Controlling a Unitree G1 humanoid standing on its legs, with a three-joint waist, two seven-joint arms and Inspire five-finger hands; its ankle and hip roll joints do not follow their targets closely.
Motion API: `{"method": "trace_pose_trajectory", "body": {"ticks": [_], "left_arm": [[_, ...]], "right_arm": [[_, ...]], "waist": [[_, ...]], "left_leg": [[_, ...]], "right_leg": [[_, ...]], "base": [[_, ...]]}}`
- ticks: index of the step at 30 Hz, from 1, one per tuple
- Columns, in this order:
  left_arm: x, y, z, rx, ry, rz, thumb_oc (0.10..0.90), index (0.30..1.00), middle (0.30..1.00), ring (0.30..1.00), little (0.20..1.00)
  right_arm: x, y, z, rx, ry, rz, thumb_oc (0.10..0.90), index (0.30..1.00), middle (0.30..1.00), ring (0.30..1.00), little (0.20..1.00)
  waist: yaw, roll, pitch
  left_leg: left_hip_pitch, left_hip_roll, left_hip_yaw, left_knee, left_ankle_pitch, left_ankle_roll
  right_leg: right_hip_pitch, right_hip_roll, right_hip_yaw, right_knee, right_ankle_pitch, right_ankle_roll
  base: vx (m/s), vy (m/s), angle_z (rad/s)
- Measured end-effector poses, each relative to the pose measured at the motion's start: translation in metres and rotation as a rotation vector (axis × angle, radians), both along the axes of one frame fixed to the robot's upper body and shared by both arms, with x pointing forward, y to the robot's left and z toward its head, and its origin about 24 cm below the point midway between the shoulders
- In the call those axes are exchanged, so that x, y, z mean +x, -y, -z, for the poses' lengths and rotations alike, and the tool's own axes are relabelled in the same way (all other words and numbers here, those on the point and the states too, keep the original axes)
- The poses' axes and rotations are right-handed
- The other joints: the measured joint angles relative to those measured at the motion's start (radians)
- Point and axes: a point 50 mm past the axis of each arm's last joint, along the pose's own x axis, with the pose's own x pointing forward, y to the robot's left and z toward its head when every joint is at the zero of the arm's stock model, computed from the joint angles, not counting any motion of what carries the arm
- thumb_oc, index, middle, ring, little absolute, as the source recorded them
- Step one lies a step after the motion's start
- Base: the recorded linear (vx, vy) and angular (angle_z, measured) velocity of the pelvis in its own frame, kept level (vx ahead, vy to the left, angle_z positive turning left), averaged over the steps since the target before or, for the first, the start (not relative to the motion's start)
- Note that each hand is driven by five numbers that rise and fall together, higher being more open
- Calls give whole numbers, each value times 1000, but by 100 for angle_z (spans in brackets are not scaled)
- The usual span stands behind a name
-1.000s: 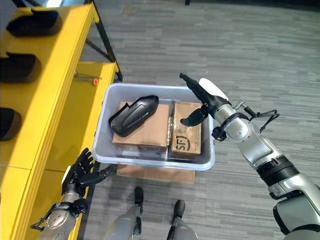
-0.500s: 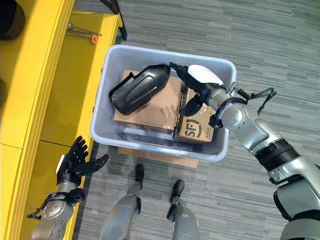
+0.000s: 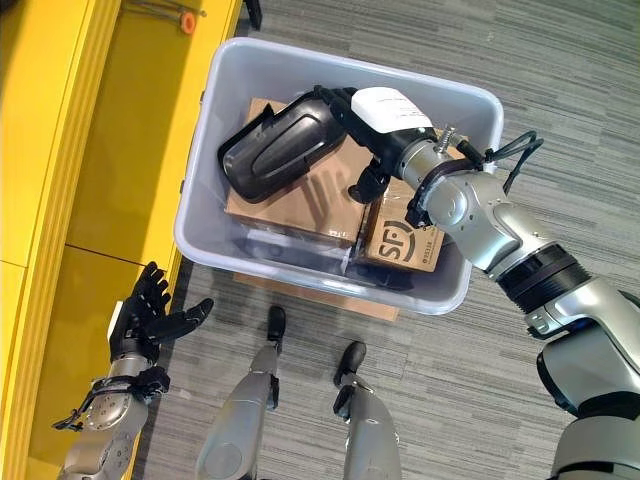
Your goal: Move parts from the plastic box to the shelf.
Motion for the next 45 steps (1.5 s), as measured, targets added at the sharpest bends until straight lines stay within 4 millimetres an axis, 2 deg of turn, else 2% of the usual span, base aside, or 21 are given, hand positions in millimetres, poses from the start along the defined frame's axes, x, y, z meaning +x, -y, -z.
{"method": "trace_pose_trajectory", "body": {"ticks": [7,14,18,20,21,26,34,45], "left_arm": [[4,0,-5,2,23,-10,900,1000,1000,1000,1000],[5,-1,-6,7,28,-29,900,1000,1000,1000,1000],[6,-5,-12,32,40,-29,900,1000,1000,1000,1000],[7,-5,-18,37,65,-32,900,1000,1000,1000,1000],[9,-4,-23,37,89,-25,900,1000,1000,1000,1000],[10,0,-33,36,139,-14,900,1000,1000,1000,1000],[9,-2,-35,43,141,-35,900,1000,1000,1000,1000],[8,-3,-40,61,158,-39,900,1000,1000,1000,1000]], "right_arm": [[2,-13,7,-32,-6,-26,900,1000,1000,1000,1000],[5,-20,0,-45,10,-25,900,1000,1000,1000,1000],[5,-25,-13,-51,48,-35,900,1000,1000,1000,1000],[3,-28,-25,-73,90,-41,900,1000,1000,1000,1000],[2,-27,-33,-80,110,-36,900,1000,1000,1000,1000],[-1,-27,-53,-84,174,-34,900,1000,1000,1000,1000],[-4,-26,-63,-152,232,-16,900,1000,1000,1000,1000],[-9,-29,-78,-196,289,-11,900,1000,1000,1000,1000]], "waist": [[2,-4,6],[15,-24,23],[22,-33,34],[18,-38,37],[22,-41,39],[22,-46,41],[21,-47,41],[21,-55,42]], "left_leg": [[-43,-2,-29,18,7,-5],[-98,-1,-48,25,24,-19],[-152,-2,-64,51,30,-27],[-199,-12,-78,85,26,-27],[-227,-18,-84,104,26,-27],[-320,-32,-114,187,14,-26],[-393,-35,-119,230,2,-27],[-438,-53,-136,229,14,-22]], "right_leg": [[-46,-11,-23,60,-30,-12],[-130,-26,-26,154,-68,-32],[-189,-38,-34,214,-91,-48],[-236,-55,-30,268,-118,-47],[-266,-62,-25,301,-127,-58],[-342,-85,-33,389,-158,-77],[-401,-101,-45,429,-167,-85],[-420,-117,-70,420,-169,-81]], "base": [[5,-25,11],[9,-10,6],[6,-31,13],[67,-66,23],[4,-23,23],[21,-11,19],[43,7,6],[55,11,8]]}}
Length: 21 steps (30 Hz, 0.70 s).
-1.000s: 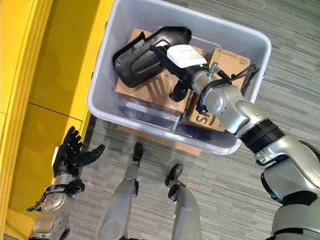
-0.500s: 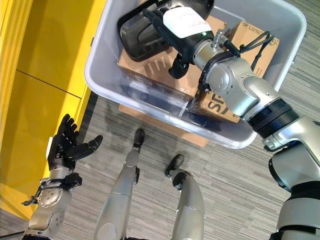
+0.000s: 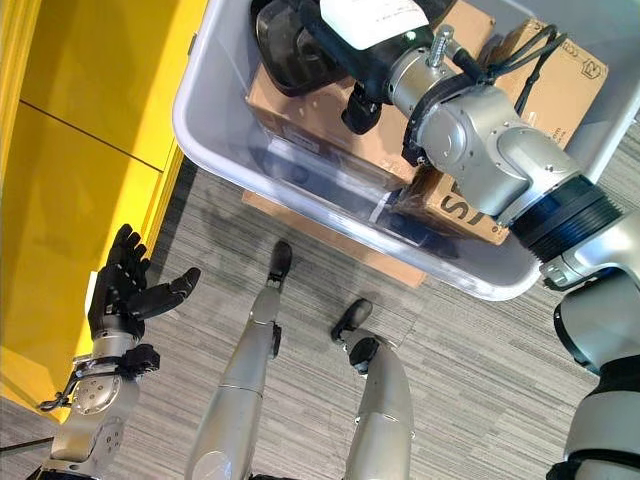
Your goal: Move parts from the plastic box to the shelf.
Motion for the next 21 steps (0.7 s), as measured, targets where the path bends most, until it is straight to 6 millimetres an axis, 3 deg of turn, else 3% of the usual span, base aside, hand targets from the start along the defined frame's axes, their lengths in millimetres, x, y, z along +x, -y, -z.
{"method": "trace_pose_trajectory", "body": {"ticks": [9,21], "left_arm": [[0,0,0,1,1,2,900,1000,1000,1000,1000],[1,2,-10,9,53,18,900,1000,1000,1000,1000]], "right_arm": [[3,5,-12,-49,26,54,900,1000,1000,1000,1000],[14,35,-23,-10,31,197,900,1000,1000,1000,1000]], "waist": [[1,-12,-1],[9,-11,-2]], "left_leg": [[-14,-1,-2,-6,-4,6],[-50,-8,1,-13,7,2]], "right_leg": [[-18,-2,-1,0,-1,2],[-60,-11,3,7,-4,6]], "base": [[40,19,1],[17,13,0]]}}
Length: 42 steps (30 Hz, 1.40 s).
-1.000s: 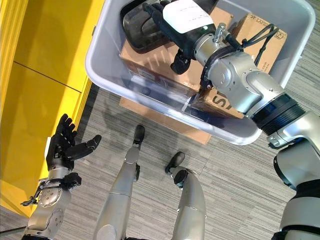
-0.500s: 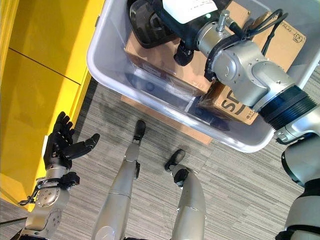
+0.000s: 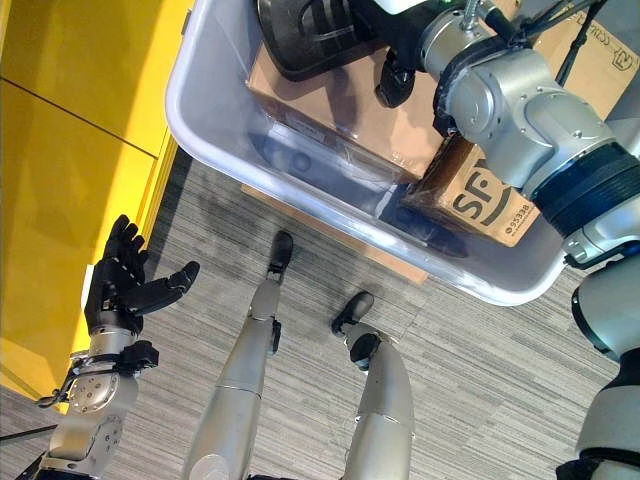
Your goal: Move parts from the plastic box to the shelf.
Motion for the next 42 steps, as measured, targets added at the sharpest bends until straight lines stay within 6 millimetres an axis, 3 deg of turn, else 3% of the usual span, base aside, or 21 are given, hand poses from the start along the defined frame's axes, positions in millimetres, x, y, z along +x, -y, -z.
{"method": "trace_pose_trajectory", "body": {"ticks": [5,6,7,8,9,12,20,30,41,42], "left_arm": [[1,0,-2,2,8,3,900,1000,1000,1000,1000],[1,0,-2,4,11,3,900,1000,1000,1000,1000],[1,0,-3,5,12,4,900,1000,1000,1000,1000],[1,0,-3,5,13,5,900,1000,1000,1000,1000],[2,0,-3,6,15,5,900,1000,1000,1000,1000],[2,-1,-4,12,20,6,900,1000,1000,1000,1000],[2,-1,-7,16,37,8,900,1000,1000,1000,1000],[5,-1,-10,17,52,12,900,1000,1000,1000,1000],[8,0,-14,23,64,22,900,1000,1000,1000,1000],[8,0,-13,26,58,29,900,1000,1000,1000,1000]], "right_arm": [[5,16,0,23,-9,72,900,1000,1000,1000,1000],[4,16,-1,23,-6,72,690,706,706,706,706],[5,16,-2,26,-5,74,641,638,638,638,638],[5,17,-2,26,-5,75,457,380,380,380,380],[6,17,-1,27,-9,77,400,300,300,300,300],[8,20,-1,33,-15,90,400,300,300,300,300],[2,13,-23,66,71,63,400,300,300,300,300],[5,14,-16,69,35,73,400,300,300,300,300],[11,9,19,41,-76,47,400,300,300,300,300],[11,5,31,36,-116,23,400,300,300,300,300]], "waist": [[21,1,-1],[23,1,-1],[23,1,-1],[24,1,-1],[28,2,-1],[30,3,-1],[50,5,-2],[57,6,-2],[66,9,-1],[65,9,-1]], "left_leg": [[-1,-5,2,-6,2,-1],[-1,-5,2,-6,2,-1],[-1,-7,1,-6,2,-1],[-1,-8,0,-6,2,-1],[-2,-8,-1,-7,2,-1],[-2,-8,-2,-8,0,2],[-15,-8,-3,-9,2,0],[-25,-9,-7,-3,11,-12],[50,-8,-6,-3,16,-15],[81,-8,-6,-6,14,-12]], "right_leg": [[-11,-5,7,8,-4,1],[-11,-6,7,11,-7,2],[-11,-9,6,15,-10,2],[-12,-9,6,17,-11,2],[-13,-9,6,19,-12,1],[-17,-11,6,26,-16,-2],[-41,-16,6,47,-29,-14],[-45,-17,1,50,-30,-13],[25,-17,4,59,-29,-14],[57,-17,3,51,-31,-12]], "base": [[0,0,0],[15,5,6],[12,9,6],[9,-1,5],[0,0,0],[0,0,0],[-1,0,1],[0,0,0],[-28,-4,0],[-53,7,2]]}}
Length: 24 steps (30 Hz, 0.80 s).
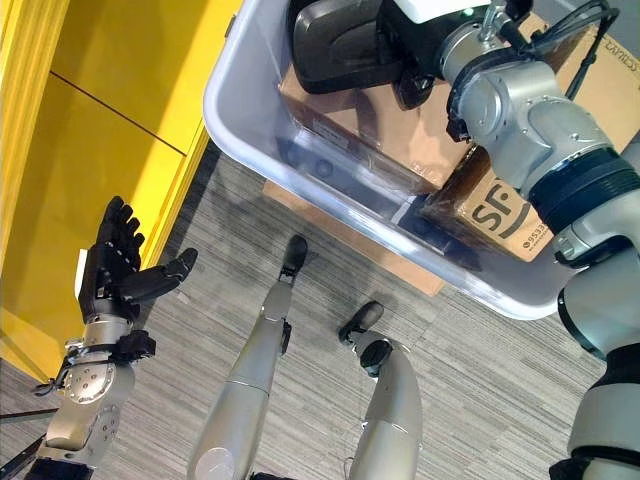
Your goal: Move parts from the plastic box to the shelf.
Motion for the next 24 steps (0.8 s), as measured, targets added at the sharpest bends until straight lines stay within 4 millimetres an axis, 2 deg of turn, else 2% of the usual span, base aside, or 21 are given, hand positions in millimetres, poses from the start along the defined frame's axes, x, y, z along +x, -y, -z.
{"method": "trace_pose_trajectory", "body": {"ticks": [3,4,5,7,10,12,14,17,21,24], "left_arm": [[1,-1,0,5,-8,7,900,1000,1000,1000,1000],[0,-2,4,1,-27,5,900,1000,1000,1000,1000],[0,-2,5,-4,-32,9,900,1000,1000,1000,1000],[-1,-1,4,-6,-29,23,900,1000,1000,1000,1000],[1,-1,3,-13,-33,44,900,1000,1000,1000,1000],[-3,-2,8,-13,-58,52,900,1000,1000,1000,1000],[-6,-3,10,-10,-68,55,900,1000,1000,1000,1000],[-6,-5,8,-5,-64,59,900,1000,1000,1000,1000],[-6,-9,7,1,-62,54,900,1000,1000,1000,1000],[-6,-14,5,20,-60,38,900,1000,1000,1000,1000]], "right_arm": [[-8,-9,13,38,-67,-90,400,300,300,300,300],[-11,-10,26,80,-113,-132,400,300,300,300,300],[-13,-10,30,83,-132,-146,400,300,300,300,300],[-18,-8,29,101,-146,-171,400,300,300,300,300],[-27,-2,23,143,-160,-194,400,300,300,300,300],[-34,2,37,169,-236,-216,400,300,300,300,300],[-35,6,40,200,-266,-222,400,300,300,300,300],[-42,10,36,206,-286,-229,400,300,300,300,300],[-45,24,43,252,-329,-206,400,300,300,300,300],[-51,32,41,274,-329,-203,400,300,300,300,300]], "waist": [[-13,2,0],[-20,0,-1],[-20,1,-6],[-26,0,-26],[-25,0,-26],[-29,-9,-46],[-37,-10,-68],[-42,-11,-68],[-48,-9,-71],[-49,-9,-72]], "left_leg": [[64,2,0,-22,-1,7],[118,3,-3,-38,2,11],[139,6,-1,-47,0,14],[155,11,6,-58,-1,14],[188,23,6,-76,7,17],[240,28,9,-89,-1,27],[250,30,11,-92,-5,27],[281,36,19,-107,3,18],[347,36,24,-114,-9,28],[365,37,27,-125,-6,24]], "right_leg": [[62,3,-5,-18,4,-5],[116,8,-6,-39,7,1],[136,12,-5,-50,10,4],[150,19,-3,-65,15,3],[186,35,-8,-96,35,4],[249,47,-11,-137,40,12],[267,53,-11,-155,45,19],[297,62,-10,-180,56,24],[375,67,-14,-216,61,34],[392,70,-13,-229,67,38]], "base": [[-38,7,1],[-25,-2,-3],[-26,2,-7],[-16,-7,-13],[-2,13,-8],[-6,7,-4],[-4,-3,-2],[-69,21,-8],[-23,11,-1],[-1,4,-1]]}}
